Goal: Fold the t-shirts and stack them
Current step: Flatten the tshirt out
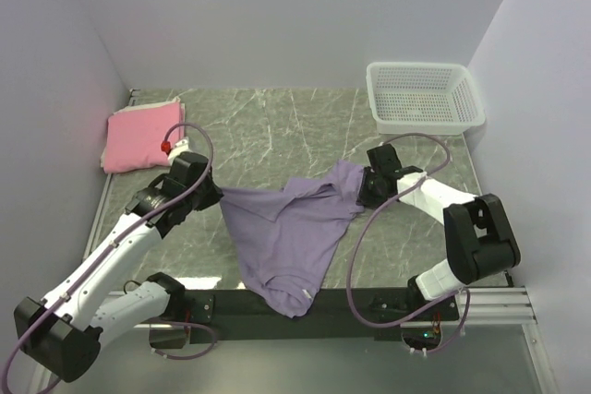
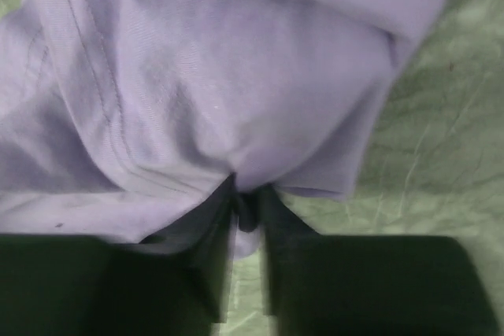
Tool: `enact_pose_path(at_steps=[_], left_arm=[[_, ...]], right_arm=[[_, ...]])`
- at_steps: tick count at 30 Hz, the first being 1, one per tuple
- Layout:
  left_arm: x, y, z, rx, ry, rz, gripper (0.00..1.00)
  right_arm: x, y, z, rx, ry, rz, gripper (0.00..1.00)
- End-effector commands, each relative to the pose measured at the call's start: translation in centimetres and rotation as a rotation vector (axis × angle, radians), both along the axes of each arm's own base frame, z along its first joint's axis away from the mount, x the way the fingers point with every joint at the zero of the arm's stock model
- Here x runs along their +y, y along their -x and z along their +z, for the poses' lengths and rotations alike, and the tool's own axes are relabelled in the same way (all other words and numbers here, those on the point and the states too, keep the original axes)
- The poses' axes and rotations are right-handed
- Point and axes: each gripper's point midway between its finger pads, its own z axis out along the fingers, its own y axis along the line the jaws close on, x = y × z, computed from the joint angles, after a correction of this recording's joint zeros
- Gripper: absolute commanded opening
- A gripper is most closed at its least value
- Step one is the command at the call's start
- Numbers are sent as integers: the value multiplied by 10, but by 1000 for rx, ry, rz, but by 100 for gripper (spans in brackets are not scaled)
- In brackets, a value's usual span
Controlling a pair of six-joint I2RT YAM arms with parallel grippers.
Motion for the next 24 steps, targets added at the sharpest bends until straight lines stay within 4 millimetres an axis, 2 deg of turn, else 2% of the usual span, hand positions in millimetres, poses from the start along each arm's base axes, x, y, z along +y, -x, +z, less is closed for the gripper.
enact_pose_path(at_steps=[1,2,3,4,5,6,8,9,10,11,12,13,14,15,16,17,18,19,20,21,23,24], left_arm=[[9,-7,23,-62,-10,-3,1],[17,-9,25,-62,-33,7,1],[21,-14,40,-91,-41,16,1],[28,-17,44,-92,-63,32,1],[38,-21,53,-106,-103,42,1],[51,-27,75,-142,-113,80,1],[74,-35,95,-170,-157,136,1],[80,-36,116,-208,-158,153,1],[84,-38,123,-217,-164,164,1],[88,-38,129,-225,-176,170,1],[92,-37,135,-230,-182,182,1],[92,-36,135,-228,-183,180,1],[91,-34,134,-227,-179,170,1],[85,-32,120,-201,-164,141,1],[83,-29,120,-221,-147,129,1],[79,-26,114,-218,-129,114,1],[76,-22,95,-188,-121,98,1],[71,-18,96,-218,-91,77,1],[69,-16,90,-218,-80,71,1],[68,-12,72,-191,-80,63,1],[65,-8,67,-213,-57,48,1],[65,-6,53,-191,-59,46,1]], right_arm=[[-3,-19,32,-94,-2,-21,19],[-12,-22,40,-109,16,-52,15],[-18,-25,56,-149,7,-75,13],[-36,-31,67,-176,0,-145,4],[-46,-31,75,-191,-11,-184,1],[-58,-33,96,-251,-39,-231,0],[-88,-32,110,-292,-93,-374,0],[-95,-29,124,-339,-138,-417,0],[-97,-27,128,-357,-173,-451,1],[-106,-22,119,-355,-231,-538,3],[-105,-17,126,-384,-283,-550,7],[-108,-10,115,-370,-311,-599,10],[-113,-7,114,-381,-316,-623,14],[-120,-4,117,-408,-309,-646,17],[-124,2,111,-403,-274,-654,25],[-126,3,110,-407,-259,-650,28],[-126,5,113,-422,-253,-643,34],[-124,7,110,-421,-246,-619,44],[-123,8,108,-416,-240,-614,48],[-119,8,106,-410,-232,-597,55],[-112,7,103,-404,-193,-524,61],[-108,6,98,-374,-167,-494,63]])
